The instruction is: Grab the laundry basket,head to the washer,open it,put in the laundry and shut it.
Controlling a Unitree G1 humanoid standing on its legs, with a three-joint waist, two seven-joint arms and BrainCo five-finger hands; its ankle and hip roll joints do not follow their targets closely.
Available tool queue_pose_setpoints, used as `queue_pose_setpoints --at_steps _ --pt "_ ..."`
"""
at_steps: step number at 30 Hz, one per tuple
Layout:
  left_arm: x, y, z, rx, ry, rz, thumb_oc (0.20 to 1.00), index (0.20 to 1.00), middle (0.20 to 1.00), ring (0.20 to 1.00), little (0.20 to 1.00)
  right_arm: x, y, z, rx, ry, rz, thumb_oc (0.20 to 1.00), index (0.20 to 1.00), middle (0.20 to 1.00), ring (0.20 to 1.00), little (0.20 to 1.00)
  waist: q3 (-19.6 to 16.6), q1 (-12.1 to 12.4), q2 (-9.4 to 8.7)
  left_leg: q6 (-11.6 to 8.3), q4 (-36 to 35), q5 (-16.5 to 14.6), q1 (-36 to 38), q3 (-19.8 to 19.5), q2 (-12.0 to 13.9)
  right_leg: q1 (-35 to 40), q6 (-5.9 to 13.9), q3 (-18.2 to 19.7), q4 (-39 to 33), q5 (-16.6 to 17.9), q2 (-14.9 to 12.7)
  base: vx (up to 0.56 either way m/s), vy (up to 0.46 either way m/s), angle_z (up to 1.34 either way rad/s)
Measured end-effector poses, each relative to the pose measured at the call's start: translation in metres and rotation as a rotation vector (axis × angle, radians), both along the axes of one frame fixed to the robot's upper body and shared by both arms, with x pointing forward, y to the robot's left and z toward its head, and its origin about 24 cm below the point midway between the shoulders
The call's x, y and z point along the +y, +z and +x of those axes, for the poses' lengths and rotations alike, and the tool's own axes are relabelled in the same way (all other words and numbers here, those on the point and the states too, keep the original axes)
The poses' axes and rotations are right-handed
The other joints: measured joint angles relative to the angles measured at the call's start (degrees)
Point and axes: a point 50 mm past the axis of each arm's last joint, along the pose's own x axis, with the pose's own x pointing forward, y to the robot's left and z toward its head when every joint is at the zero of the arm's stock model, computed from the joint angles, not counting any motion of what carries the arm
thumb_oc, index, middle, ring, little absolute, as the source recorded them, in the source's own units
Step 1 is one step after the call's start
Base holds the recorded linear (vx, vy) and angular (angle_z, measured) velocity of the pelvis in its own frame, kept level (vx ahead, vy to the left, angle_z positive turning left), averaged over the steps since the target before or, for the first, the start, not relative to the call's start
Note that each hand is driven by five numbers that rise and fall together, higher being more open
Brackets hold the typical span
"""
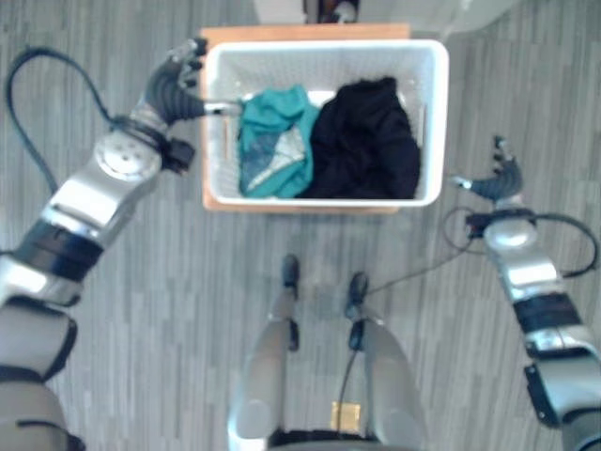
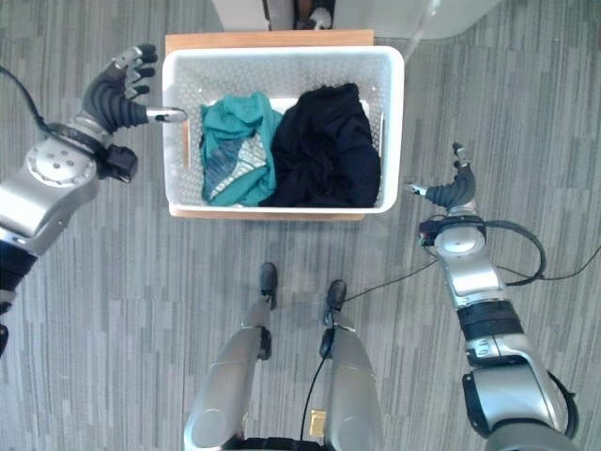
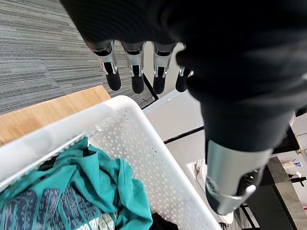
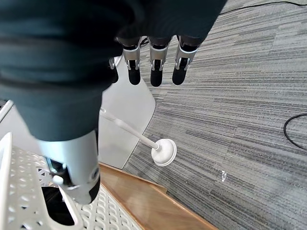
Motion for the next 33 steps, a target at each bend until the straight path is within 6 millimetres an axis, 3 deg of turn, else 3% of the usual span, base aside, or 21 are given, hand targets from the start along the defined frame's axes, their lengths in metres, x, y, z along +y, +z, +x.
queue_pose_setpoints --at_steps 11,33 --pt "0.004 -0.023 0.01 0.052 0.061 -0.029 1.0 1.0 1.0 1.0 1.0 -0.003 -0.005 -0.004 0.008 -0.001 -0.01 1.0 1.0 1.0 1.0 1.0 0.0 -0.51 0.04 0.0 0.72 0.01 -0.77 0.04 0.1 -0.89 -0.19 0.14 0.99 -0.25 0.0 0.0 -0.001 0.0" --pt "0.008 -0.023 0.01 -0.032 0.17 -0.035 1.0 1.0 1.0 1.0 1.0 0.006 -0.002 -0.004 -0.018 0.056 -0.011 1.0 1.0 1.0 1.0 1.0 -0.04 -1.17 0.06 0.03 1.05 0.02 -2.27 -0.04 0.13 -2.46 -0.28 0.15 1.48 -0.3 -0.03 0.0 0.0 0.0"
